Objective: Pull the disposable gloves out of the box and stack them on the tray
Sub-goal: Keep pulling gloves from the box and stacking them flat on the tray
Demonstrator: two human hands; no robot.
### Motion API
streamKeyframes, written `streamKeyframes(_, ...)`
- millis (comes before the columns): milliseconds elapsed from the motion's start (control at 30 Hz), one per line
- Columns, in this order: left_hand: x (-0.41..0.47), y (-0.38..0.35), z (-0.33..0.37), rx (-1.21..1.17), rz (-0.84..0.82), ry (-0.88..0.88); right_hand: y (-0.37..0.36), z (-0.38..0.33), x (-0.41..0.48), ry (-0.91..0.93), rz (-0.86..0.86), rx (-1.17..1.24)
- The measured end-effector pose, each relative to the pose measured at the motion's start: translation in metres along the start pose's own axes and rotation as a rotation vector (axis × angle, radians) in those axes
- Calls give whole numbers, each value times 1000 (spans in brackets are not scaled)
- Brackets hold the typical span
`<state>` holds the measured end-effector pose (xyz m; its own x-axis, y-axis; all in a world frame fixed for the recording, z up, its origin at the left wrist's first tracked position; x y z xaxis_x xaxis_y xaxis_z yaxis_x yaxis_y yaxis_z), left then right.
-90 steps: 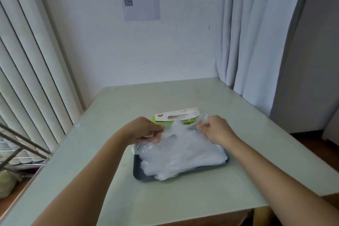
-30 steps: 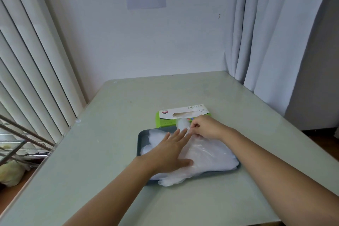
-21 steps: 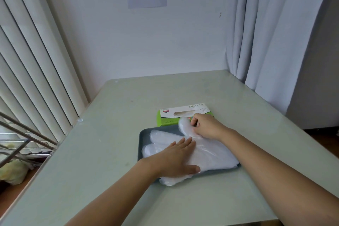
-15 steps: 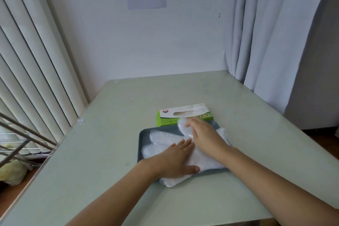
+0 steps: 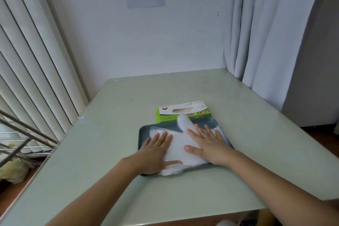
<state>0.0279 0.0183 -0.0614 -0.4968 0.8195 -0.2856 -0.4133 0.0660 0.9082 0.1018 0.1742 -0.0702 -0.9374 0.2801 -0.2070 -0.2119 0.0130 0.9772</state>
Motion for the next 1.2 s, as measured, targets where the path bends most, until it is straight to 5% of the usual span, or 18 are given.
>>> streamKeyframes(167,-4,9,-5,58,-59,68,5,0,0,-2,-7,13)
streamKeyframes(267,-6,33,-1,-59,-62,104,28,5,4,12,163,106)
streamKeyframes(433,19,98,-19,-285,270,93,87,35,20,-32,493,254)
streamKeyframes(633,78,112,-38,-458,358,47,94,35,89,89,325,134)
streamKeyframes(867,123,82,-46,-620,217,-3,85,11,130,344,195,-18)
streamKeyframes(1200,139,67,-61,-670,214,-63,82,24,142,362,442,215)
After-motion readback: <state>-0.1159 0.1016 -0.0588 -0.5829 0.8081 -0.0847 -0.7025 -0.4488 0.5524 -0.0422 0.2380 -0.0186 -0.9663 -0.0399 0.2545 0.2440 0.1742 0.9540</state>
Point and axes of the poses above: each hand's wrist, its own x-axis towards the middle knuckle, its own y-axis out of the back of the hand, z = x × y, the point moved 7 cm from there along x, towards the middle knuckle, and after that the axes turned 14 degrees about -x, right-handed, at the moved point
